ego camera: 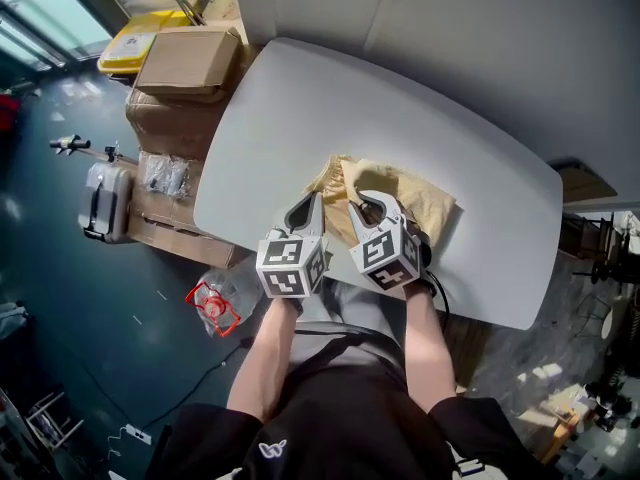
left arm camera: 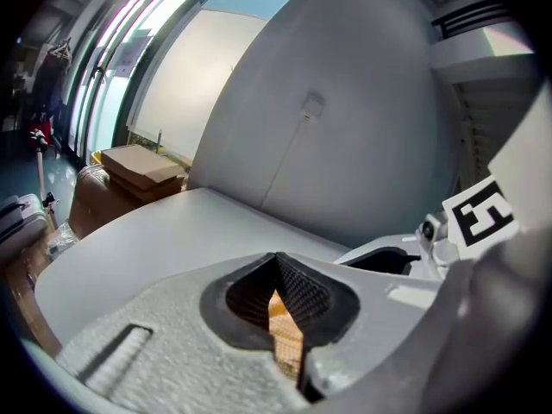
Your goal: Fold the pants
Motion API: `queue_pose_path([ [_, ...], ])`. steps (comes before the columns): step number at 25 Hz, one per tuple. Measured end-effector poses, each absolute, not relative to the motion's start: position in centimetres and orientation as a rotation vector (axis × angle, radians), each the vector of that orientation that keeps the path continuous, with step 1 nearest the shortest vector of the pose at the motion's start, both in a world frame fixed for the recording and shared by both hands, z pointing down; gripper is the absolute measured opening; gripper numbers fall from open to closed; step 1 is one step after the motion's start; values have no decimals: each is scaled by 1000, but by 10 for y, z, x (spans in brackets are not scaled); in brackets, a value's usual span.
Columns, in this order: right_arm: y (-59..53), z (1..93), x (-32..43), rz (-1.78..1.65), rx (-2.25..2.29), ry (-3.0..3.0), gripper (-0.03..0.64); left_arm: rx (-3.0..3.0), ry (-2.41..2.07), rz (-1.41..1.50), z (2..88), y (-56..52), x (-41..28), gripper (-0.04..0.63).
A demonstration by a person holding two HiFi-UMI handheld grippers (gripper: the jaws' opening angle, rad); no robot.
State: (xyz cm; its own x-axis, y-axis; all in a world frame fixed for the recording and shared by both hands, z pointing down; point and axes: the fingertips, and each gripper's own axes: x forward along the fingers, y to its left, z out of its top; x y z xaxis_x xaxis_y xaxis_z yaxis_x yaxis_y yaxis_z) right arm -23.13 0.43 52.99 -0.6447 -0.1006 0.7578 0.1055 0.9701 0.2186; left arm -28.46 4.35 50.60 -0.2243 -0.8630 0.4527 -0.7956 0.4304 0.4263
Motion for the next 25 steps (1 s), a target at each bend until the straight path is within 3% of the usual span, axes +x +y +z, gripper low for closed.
queue_pose_path([
  [13, 57, 609, -253, -14, -140, -2201, 75, 1282, -2031, -125, 543, 74, -303, 5],
  [16, 63, 619, -254, 84, -150, -2193, 102, 1282, -2019, -118, 548, 75, -301, 5],
  [19, 75, 627, -258, 215, -184, -2178, 175, 1297, -2011, -116, 549, 72, -301, 5],
  [25, 77, 621, -262, 598, -121, -2198, 178, 1341, -1991, -105, 545, 61, -298, 5],
])
